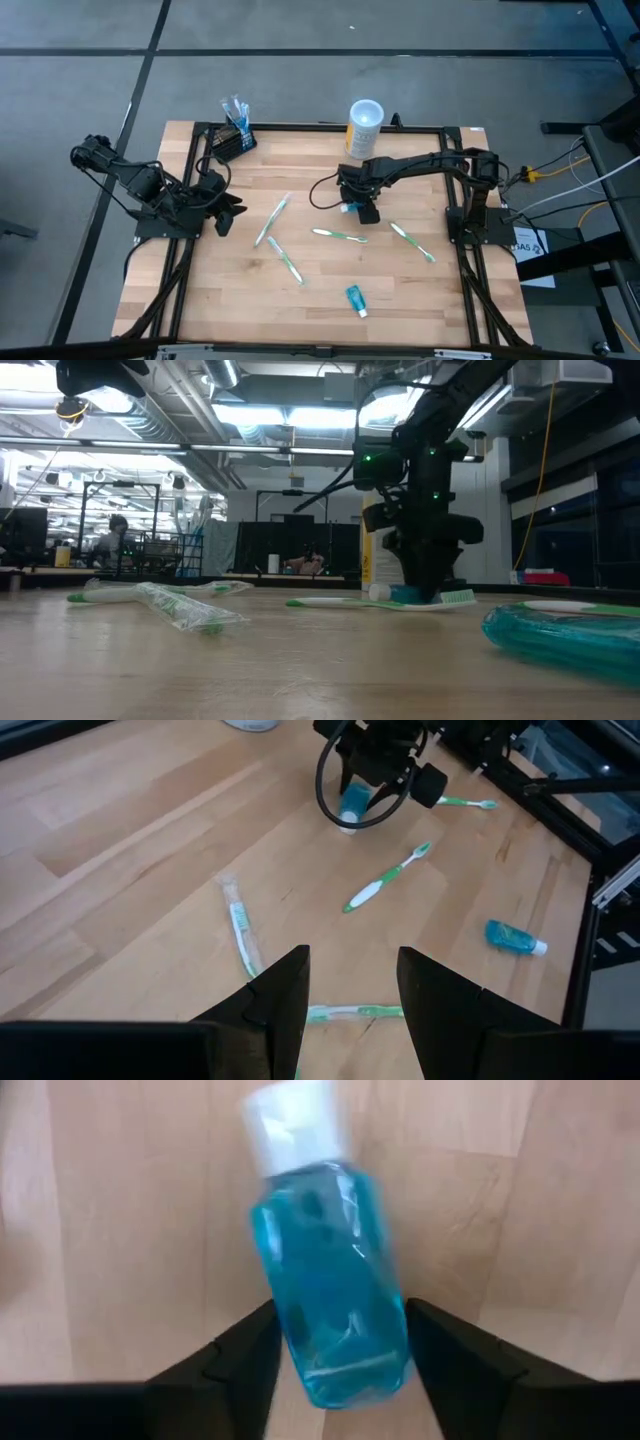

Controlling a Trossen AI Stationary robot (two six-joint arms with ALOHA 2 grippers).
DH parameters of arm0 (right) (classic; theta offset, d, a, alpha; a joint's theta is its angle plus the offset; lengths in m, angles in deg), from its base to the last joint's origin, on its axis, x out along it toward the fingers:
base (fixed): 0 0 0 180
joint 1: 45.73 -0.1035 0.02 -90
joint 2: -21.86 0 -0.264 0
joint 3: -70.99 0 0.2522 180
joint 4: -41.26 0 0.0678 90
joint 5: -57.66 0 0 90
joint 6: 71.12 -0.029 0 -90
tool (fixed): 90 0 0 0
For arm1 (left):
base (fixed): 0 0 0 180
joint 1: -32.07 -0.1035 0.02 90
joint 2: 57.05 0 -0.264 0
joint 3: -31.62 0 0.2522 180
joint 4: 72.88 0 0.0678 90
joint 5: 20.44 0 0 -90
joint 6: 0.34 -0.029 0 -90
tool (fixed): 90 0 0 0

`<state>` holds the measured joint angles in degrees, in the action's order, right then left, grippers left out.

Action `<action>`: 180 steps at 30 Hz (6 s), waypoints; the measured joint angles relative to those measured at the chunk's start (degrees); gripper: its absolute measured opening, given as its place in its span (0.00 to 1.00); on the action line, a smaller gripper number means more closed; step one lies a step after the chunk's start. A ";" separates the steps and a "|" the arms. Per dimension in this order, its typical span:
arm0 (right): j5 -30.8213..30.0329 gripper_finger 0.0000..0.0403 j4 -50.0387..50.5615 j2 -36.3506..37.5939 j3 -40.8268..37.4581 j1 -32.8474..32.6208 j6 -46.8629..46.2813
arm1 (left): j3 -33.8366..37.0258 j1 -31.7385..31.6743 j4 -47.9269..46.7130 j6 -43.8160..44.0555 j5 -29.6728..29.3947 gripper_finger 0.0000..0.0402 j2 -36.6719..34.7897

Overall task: Pick & Place toothbrushing station
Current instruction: Put the blue mouthwash bottle into the middle section of the black organizer

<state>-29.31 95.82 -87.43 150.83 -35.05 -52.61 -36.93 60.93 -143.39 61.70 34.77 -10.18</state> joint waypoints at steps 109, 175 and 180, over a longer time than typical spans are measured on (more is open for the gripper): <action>9.63 0.38 -31.29 15.64 16.61 -7.04 -34.63 | -0.02 -30.69 43.07 -41.53 22.02 0.23 7.97; 2.31 0.38 -39.64 21.63 16.52 -8.64 -38.66 | 0.02 -84.59 10.01 -29.12 13.03 0.23 3.38; 2.28 0.38 -39.55 22.40 16.52 -8.73 -38.17 | 0.00 -85.95 10.31 -31.35 12.68 0.23 8.01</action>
<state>-27.02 56.27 -65.03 167.36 -43.77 -90.77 -36.93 -25.02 -133.08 30.35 47.45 -2.16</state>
